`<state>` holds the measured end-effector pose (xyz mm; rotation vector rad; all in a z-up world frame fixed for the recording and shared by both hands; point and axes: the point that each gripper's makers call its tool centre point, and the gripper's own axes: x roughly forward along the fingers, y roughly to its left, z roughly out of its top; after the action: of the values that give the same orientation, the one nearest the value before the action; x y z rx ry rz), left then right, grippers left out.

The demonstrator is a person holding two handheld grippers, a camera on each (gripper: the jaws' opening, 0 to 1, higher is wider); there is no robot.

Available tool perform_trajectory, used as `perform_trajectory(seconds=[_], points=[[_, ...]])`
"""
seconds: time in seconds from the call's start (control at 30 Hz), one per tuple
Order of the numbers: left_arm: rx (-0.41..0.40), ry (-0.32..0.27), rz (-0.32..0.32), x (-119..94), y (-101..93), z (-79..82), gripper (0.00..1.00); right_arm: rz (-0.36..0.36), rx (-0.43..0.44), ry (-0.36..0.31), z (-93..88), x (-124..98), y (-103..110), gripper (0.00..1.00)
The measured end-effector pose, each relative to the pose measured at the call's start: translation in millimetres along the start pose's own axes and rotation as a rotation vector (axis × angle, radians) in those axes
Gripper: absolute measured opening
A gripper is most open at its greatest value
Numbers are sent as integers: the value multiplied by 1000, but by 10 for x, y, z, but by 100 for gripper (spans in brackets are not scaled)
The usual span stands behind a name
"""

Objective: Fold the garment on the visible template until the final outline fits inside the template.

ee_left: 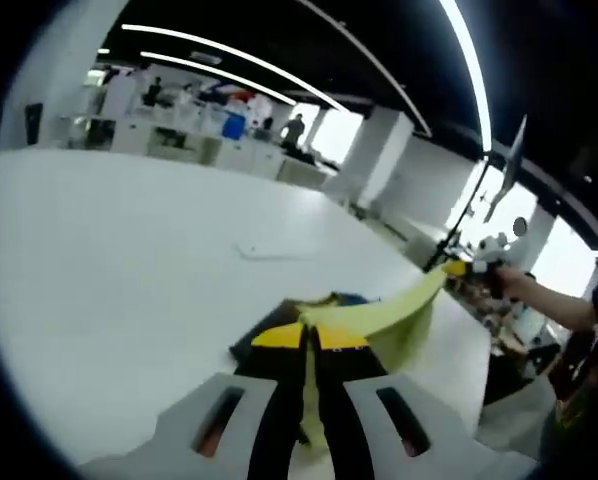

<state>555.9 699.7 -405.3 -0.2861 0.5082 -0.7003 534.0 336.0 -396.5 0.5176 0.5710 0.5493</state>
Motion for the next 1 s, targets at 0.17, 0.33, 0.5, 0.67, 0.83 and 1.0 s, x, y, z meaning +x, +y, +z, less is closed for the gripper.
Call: perform_trajectory(seconds=[0.17, 0.33, 0.5, 0.67, 0.83, 1.0], points=[[-3, 34, 15, 284, 178, -78, 0, -27, 15, 13, -37, 229, -141, 0], [-14, 57, 35, 449, 325, -169, 0, -48, 23, 39, -74, 416, -359, 0], [-30, 80, 61, 618, 534, -300, 0, -73, 44, 66, -272, 508, -457, 0], [-42, 103, 79, 734, 658, -422, 0, -97, 79, 76, -324, 685, -632, 0], [-51, 114, 94, 758, 644, -520, 0, -118, 76, 96, -407, 776, -733, 0], [-47, 126, 101, 775, 671, -583, 0, -129, 85, 112, -502, 812, -796, 0]])
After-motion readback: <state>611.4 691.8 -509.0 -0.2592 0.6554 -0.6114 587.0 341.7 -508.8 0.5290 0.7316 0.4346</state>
